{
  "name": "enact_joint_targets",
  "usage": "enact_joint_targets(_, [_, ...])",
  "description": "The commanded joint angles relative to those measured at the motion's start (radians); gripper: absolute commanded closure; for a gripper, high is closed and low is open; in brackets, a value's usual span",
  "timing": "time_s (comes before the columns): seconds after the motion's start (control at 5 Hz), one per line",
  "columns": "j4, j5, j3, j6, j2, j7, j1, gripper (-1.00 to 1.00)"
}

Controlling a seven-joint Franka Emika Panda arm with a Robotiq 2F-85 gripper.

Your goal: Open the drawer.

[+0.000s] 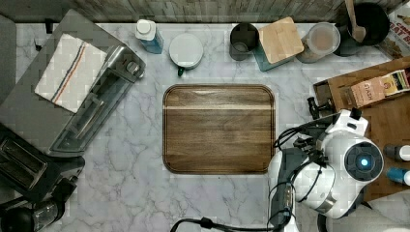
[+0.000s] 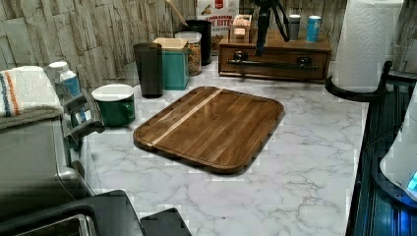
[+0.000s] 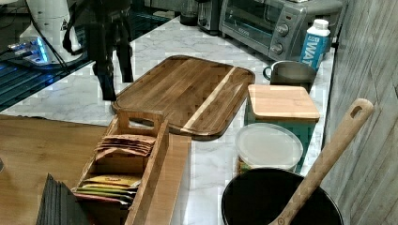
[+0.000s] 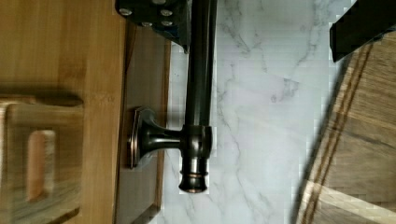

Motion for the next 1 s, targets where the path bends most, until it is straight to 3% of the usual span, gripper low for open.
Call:
enact_joint_targets(0.2, [0.042,0.122,-0.024,0.128,0.083,-0.134,-0.064,-1.0])
enact_joint_targets(0.8, [0.017,0.059,-0.042,0.12,0.036,-0.075,-0.038,-1.0])
enact_joint_targets(1.0, [0.022,0.092,-0.029,0.116,0.065,-0.084,-0.044,-1.0])
